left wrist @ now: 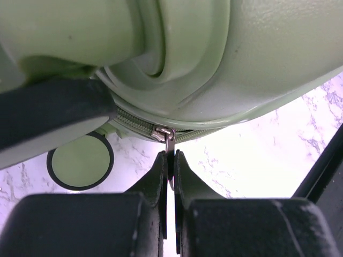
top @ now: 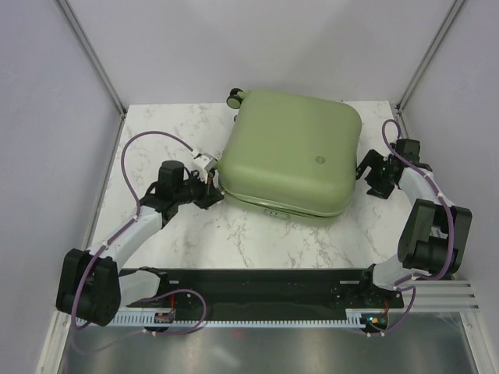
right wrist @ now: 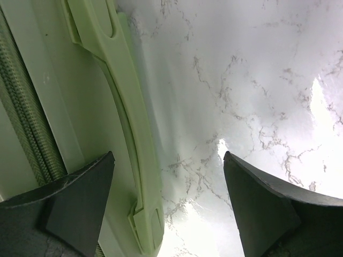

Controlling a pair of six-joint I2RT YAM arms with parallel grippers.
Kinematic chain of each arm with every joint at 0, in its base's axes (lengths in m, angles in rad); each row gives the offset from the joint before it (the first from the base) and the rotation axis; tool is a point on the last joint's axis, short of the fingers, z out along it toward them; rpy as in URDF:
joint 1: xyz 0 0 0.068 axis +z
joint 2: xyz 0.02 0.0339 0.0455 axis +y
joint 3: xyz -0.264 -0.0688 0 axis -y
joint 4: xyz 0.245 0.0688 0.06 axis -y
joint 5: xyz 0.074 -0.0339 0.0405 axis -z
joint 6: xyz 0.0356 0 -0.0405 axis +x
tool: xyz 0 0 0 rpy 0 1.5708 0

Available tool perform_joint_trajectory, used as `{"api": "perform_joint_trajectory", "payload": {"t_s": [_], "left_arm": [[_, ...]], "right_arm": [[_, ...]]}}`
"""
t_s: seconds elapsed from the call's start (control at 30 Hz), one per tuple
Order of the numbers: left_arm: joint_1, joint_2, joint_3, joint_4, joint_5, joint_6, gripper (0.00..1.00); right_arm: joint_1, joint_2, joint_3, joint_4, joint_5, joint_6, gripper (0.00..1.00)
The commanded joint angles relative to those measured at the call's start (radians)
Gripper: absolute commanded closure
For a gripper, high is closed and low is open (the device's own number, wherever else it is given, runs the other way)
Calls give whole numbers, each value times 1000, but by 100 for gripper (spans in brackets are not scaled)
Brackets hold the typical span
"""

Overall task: Pack the luggage
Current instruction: Zip the luggage at the center of the board.

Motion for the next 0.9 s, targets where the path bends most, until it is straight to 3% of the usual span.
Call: {"api": "perform_joint_trajectory", "payload": {"t_s": [0.0, 0.3, 0.47, 0.73, 0.87], "left_arm": [[-63, -115, 8, 8, 75, 51, 98], [-162, -97, 43, -12, 129, -1, 98], [-143, -5, 87, -6, 42, -59, 98], [-101, 49, 121, 45, -132, -173, 98], [-74, 59, 142, 69, -149, -198, 98]], "right_arm": [[38, -4, 41, 9, -90, 31, 9], [41, -30, 30, 6, -73, 42, 9], [29, -62, 68, -83, 4, -19, 7], [16, -127, 145, -134, -50, -30, 3], [19, -147, 112, -85, -169, -15, 2]]}}
